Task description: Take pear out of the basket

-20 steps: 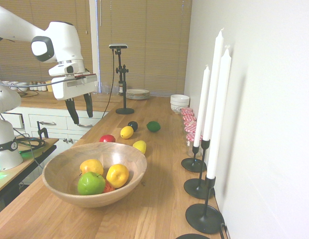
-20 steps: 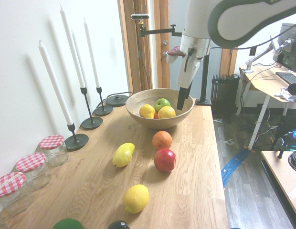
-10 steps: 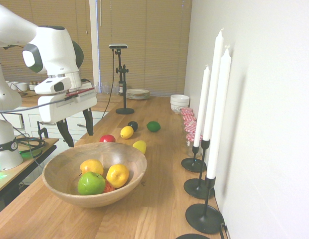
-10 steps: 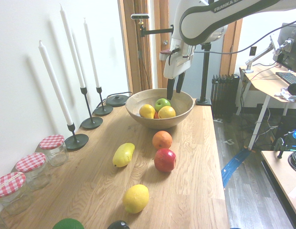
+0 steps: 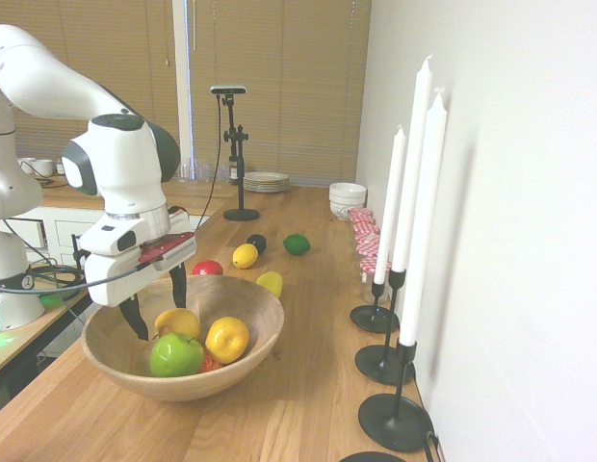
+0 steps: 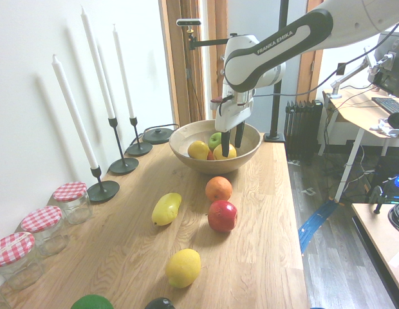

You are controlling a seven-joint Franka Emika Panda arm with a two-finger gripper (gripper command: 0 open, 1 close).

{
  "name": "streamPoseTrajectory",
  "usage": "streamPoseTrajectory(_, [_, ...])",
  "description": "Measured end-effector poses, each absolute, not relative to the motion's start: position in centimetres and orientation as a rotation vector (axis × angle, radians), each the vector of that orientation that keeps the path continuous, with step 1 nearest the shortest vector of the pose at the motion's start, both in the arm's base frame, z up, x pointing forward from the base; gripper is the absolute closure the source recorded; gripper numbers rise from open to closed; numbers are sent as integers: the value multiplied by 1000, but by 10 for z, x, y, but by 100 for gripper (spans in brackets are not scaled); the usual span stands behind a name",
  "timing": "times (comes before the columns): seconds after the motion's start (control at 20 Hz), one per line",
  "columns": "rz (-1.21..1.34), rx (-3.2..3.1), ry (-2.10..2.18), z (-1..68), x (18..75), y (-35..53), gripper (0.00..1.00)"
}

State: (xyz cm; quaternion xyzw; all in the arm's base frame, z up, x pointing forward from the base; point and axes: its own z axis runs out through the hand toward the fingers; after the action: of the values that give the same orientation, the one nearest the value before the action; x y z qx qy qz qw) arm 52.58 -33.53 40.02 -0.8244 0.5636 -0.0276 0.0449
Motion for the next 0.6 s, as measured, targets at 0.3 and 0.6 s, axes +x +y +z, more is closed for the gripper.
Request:
streamPoseTrajectory(0.3, [-60,-2533,1694,383,544,-329,0])
streamPoseTrajectory(0.6, [-70,-2546,1676,382,556,-328,100])
